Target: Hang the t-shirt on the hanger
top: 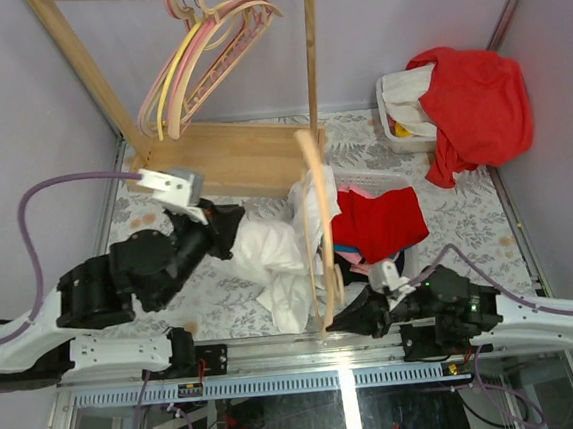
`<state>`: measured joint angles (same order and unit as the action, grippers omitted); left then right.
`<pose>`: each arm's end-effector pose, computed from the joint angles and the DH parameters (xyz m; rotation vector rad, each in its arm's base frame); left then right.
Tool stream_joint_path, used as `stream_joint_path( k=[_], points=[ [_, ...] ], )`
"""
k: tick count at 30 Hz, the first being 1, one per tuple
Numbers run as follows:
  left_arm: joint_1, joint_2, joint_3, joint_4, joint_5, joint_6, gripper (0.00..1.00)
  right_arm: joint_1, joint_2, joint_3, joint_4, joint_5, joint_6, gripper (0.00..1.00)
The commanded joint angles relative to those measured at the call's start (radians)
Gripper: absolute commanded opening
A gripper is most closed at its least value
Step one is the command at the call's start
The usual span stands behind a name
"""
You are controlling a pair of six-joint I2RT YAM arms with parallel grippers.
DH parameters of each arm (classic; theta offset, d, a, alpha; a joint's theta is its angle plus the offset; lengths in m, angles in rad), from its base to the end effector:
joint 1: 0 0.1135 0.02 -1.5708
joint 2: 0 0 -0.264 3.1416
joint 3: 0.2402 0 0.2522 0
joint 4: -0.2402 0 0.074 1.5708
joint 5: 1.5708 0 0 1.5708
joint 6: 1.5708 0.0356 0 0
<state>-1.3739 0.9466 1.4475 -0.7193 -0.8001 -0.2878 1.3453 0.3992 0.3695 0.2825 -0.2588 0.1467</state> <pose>0.0540 -0.1404 0.4766 0.3748 1.7087 -0.5093 0.0198 0.1271 0.2959 -1.0222 1.0632 1.4136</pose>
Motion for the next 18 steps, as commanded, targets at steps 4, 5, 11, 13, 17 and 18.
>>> stream_joint_path(
  k=[4,5,11,13,17,18],
  points=[
    [-0.004,-0.108,-0.135,-0.078,-0.049,-0.195,0.10,-0.003,0.056,-0.117,0.061,-0.269,0.353,0.00],
    [-0.004,-0.114,-0.148,-0.071,-0.046,-0.201,0.11,-0.003,0.062,-0.109,-0.005,-0.282,0.364,0.00],
    [-0.005,-0.102,-0.133,-0.095,-0.076,-0.219,0.12,-0.003,0.007,-0.090,-0.228,-0.296,0.420,0.00],
    [-0.004,-0.081,-0.133,-0.149,-0.082,-0.269,0.14,-0.003,-0.045,-0.085,-0.275,-0.294,0.424,0.00],
    [-0.003,0.018,-0.161,-0.355,-0.096,-0.485,0.19,-0.004,-0.156,-0.055,-0.348,-0.265,0.432,0.00],
    [-0.004,0.049,-0.170,-0.425,-0.103,-0.578,0.20,-0.003,-0.167,-0.041,-0.373,-0.256,0.426,0.00]
  ],
)
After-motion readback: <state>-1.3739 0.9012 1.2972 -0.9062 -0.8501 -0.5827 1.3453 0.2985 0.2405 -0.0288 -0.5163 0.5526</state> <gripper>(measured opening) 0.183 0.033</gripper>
